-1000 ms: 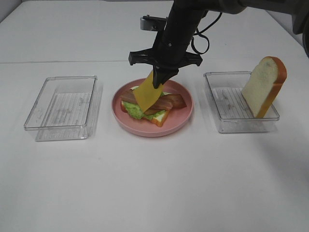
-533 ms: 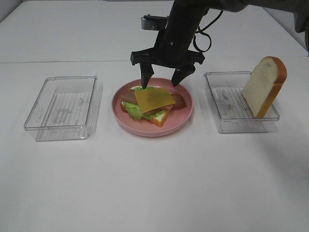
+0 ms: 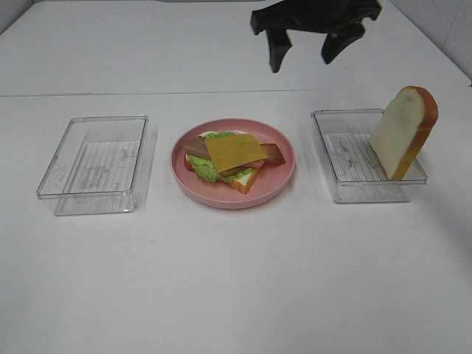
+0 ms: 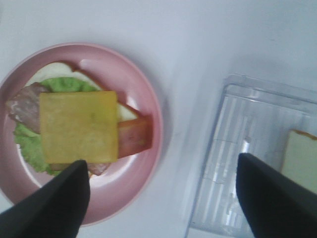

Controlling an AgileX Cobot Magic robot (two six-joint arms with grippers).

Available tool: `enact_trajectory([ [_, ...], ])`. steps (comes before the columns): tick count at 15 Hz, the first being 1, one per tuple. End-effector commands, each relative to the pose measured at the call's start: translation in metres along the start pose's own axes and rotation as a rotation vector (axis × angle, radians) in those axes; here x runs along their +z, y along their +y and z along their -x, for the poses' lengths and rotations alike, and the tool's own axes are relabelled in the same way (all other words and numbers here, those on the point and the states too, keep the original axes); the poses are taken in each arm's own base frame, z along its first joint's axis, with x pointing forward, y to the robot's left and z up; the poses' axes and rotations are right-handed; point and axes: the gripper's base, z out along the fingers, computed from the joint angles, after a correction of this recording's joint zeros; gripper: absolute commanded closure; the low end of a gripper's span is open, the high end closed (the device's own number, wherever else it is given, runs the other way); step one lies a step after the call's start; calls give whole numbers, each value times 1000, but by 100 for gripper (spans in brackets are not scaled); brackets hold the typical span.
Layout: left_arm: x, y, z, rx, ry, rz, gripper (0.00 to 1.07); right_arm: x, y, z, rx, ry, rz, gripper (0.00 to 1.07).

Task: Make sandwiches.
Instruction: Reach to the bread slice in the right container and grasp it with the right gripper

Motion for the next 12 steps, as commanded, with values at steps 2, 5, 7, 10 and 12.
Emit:
enact_trajectory([
  [2, -1, 0, 0, 1, -18, -4, 51, -28, -51, -2, 100, 1, -64, 31],
  [5, -1, 0, 0, 1, -18, -4, 51, -33, -101, -9, 190, 62, -108, 31],
  [7, -1, 0, 0, 1, -18, -4, 51, -34, -127, -14, 250, 81, -114, 31],
  [10, -1, 0, 0, 1, -18, -4, 51, -25, -148, -23, 292, 121, -14, 31],
  [12, -1, 0, 0, 1, -18, -4, 51, -9, -150, -33, 291, 184, 9, 31],
])
